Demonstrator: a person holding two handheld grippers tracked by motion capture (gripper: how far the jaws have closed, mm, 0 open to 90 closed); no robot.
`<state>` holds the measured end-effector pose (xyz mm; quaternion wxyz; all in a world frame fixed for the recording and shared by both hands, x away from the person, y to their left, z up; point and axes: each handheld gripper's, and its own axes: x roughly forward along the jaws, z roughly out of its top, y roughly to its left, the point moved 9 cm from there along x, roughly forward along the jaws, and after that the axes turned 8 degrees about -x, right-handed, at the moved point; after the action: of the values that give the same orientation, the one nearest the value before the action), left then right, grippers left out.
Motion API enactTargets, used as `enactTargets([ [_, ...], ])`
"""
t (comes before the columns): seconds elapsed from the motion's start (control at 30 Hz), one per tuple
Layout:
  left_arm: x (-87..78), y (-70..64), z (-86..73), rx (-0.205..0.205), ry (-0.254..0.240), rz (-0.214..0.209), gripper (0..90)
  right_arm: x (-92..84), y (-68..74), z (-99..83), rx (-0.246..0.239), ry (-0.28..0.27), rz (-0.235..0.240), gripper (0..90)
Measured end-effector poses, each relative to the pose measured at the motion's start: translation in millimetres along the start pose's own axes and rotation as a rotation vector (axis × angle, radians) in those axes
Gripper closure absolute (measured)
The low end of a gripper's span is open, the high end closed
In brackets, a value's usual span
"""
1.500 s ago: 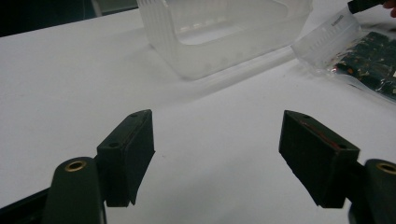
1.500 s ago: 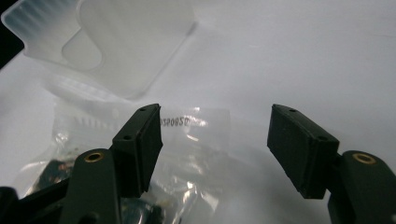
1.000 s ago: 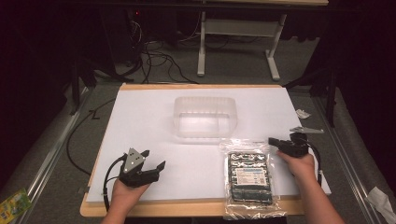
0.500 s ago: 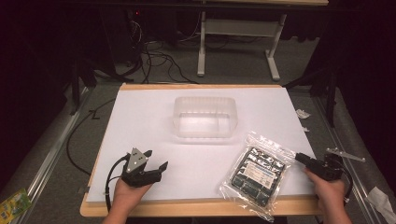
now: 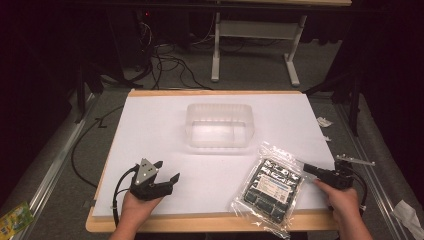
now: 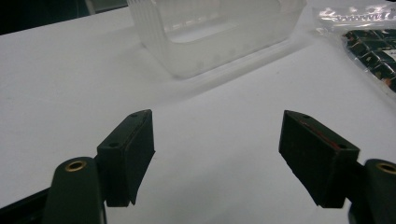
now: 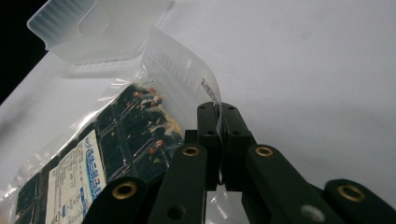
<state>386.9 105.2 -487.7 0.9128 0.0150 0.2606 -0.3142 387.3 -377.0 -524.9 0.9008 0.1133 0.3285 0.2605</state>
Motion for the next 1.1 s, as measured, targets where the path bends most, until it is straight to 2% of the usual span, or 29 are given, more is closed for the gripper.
enactTargets([
  [0.13,-0.5,-0.4,0.7,0.001,-0.004,0.001,27.0,-6.6,9.2,8.2,-0.058,-0.043,-0.021,90.0],
  [0.27,-0.9,0.0,0.9,0.000,-0.006,0.002,27.0,-17.4,21.0,22.0,-0.082,-0.119,-0.034,90.0],
  [0.47,-1.1,-0.1,1.6,0.000,-0.012,0.002,27.0,-38.7,44.4,47.9,-0.151,-0.243,-0.065,90.0],
  [0.53,-1.2,-0.3,1.7,-0.001,-0.013,0.002,27.0,-45.4,53.3,55.2,-0.181,-0.276,-0.069,90.0],
  [0.57,-1.4,-0.4,1.8,-0.001,-0.013,0.001,27.0,-45.4,53.3,55.2,-0.181,-0.276,-0.069,90.0],
  [0.6,-1.6,-0.5,1.9,0.000,-0.013,0.001,27.0,-51.7,63.7,61.4,-0.215,-0.301,-0.072,90.0],
  [0.7,-1.9,-0.6,2.1,0.002,-0.014,0.002,27.1,-55.3,71.3,65.8,-0.235,-0.319,-0.073,90.0],
  [0.73,-2.1,-0.7,2.2,0.003,-0.015,0.001,27.1,-56.9,75.9,68.2,-0.244,-0.328,-0.071,90.0],
  [0.77,-2.3,-0.8,2.3,0.004,-0.016,0.002,27.1,-60.2,85.9,74.1,-0.274,-0.351,-0.069,90.0],
  [0.83,-2.4,-0.9,2.4,0.003,-0.017,0.001,27.2,-61.3,89.4,76.2,-0.287,-0.361,-0.068,90.0],
  [0.9,-3.0,-2.0,3.4,0.005,-0.025,-0.002,27.3,-65.4,106.0,84.2,-0.326,-0.390,-0.054,90.0],
  [0.93,-3.0,-2.0,3.4,0.005,-0.025,-0.002,27.3,-65.4,106.0,84.2,-0.326,-0.390,-0.054,90.0],
  [0.97,-3.6,-2.6,4.1,0.007,-0.031,-0.001,27.4,-68.9,119.8,91.1,-0.361,-0.415,-0.044,90.0],
  [1.0,-3.6,-2.6,4.1,0.007,-0.031,-0.001,27.4,-68.9,119.8,91.1,-0.361,-0.415,-0.044,90.0],
  [1.03,-4.1,-3.0,4.6,0.011,-0.036,-0.001,27.5,-72.1,130.4,96.3,-0.381,-0.436,-0.033,90.0],
  [1.1,-4.4,-4.0,5.1,0.011,-0.041,-0.005,27.7,-75.6,142.7,101.7,-0.405,-0.459,-0.014,90.0],
])
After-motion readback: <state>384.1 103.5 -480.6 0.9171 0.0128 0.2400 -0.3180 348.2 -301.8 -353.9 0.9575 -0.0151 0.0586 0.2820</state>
